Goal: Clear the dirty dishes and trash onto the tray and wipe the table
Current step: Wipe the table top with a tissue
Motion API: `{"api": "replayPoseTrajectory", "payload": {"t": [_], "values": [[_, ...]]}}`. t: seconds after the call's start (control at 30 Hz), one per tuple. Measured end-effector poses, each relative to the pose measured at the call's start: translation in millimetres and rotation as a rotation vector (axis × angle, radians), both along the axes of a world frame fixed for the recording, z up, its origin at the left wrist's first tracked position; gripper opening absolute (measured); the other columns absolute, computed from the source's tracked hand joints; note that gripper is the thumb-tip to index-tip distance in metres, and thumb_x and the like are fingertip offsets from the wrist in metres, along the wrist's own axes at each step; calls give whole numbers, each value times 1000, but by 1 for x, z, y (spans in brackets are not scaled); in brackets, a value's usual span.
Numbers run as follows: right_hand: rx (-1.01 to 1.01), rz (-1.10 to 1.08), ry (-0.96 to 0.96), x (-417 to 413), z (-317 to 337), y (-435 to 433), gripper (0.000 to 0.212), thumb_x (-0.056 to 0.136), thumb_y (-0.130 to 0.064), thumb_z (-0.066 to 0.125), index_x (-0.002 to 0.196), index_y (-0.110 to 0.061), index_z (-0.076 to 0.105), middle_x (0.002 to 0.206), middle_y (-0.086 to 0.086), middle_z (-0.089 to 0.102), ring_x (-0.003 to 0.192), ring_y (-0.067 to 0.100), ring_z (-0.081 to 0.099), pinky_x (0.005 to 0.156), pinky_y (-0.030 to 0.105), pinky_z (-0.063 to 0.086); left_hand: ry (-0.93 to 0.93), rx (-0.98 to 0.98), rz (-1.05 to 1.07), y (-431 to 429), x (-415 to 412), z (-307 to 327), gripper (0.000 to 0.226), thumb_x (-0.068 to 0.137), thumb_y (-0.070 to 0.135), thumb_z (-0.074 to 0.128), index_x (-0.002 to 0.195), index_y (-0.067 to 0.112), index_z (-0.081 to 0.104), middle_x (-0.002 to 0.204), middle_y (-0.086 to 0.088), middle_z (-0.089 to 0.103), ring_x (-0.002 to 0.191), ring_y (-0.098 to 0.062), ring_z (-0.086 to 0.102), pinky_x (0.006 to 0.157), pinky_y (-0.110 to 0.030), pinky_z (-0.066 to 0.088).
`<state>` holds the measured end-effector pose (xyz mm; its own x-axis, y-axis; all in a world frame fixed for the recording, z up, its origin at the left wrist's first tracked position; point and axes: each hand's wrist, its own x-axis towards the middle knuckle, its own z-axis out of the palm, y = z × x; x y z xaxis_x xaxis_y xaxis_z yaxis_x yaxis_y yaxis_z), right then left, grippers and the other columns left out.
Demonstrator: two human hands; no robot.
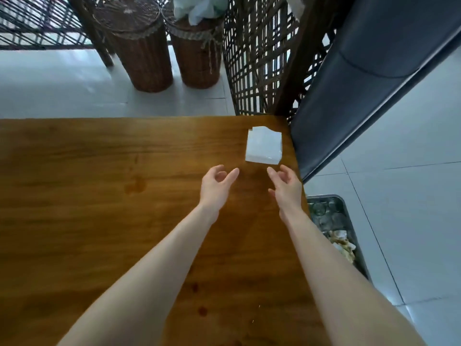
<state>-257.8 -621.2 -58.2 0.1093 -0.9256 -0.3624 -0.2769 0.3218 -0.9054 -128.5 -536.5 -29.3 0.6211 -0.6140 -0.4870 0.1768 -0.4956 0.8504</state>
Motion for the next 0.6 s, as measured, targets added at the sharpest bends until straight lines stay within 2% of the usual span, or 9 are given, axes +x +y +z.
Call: {"api": "replayPoseTrajectory", "payload": {"t": [0.07, 0.27, 0.37, 0.5, 0.6], "values": [[-24, -10, 26, 7, -1, -15, 55, 89, -46, 61, 138, -28, 43, 140, -1, 48, 124, 19, 49, 96, 32, 45, -15, -19, -45, -19, 7, -3, 55, 90, 43, 62, 137, 21, 46, 134, 0, 53, 107, -8, 49, 66, -12, 39], [-80, -3, 86, 24, -19, -55, 56, 91, -45, 59, 140, -25, 41, 142, -2, 47, 126, 18, 46, 93, 27, 40, 0, -53, -151, -78, 19, -24, 59, 91, 42, 61, 142, 18, 42, 142, -2, 48, 126, -18, 47, 95, -28, 42], [-92, -2, 84, 27, -23, -59, 54, 92, -44, 59, 139, -24, 43, 140, -2, 49, 125, 17, 47, 93, 26, 41, 31, -61, -166, -87, 20, -30, 60, 93, 40, 60, 144, 16, 40, 144, -4, 47, 129, -20, 46, 105, -35, 42], [-95, -13, 83, 25, -24, -58, 52, 92, -43, 59, 138, -24, 43, 140, -3, 49, 123, 14, 47, 90, 23, 40, 40, -57, -166, -87, 19, -34, 57, 93, 38, 59, 143, 14, 42, 144, -3, 46, 130, -20, 46, 107, -40, 42], [-87, -20, 99, 22, -21, -46, 53, 91, -42, 60, 139, -24, 43, 139, -2, 49, 114, 8, 46, 83, 13, 39, 17, -36, -158, -75, 18, -34, 53, 93, 37, 59, 139, 13, 47, 139, -3, 51, 125, -18, 49, 105, -39, 44]]}}
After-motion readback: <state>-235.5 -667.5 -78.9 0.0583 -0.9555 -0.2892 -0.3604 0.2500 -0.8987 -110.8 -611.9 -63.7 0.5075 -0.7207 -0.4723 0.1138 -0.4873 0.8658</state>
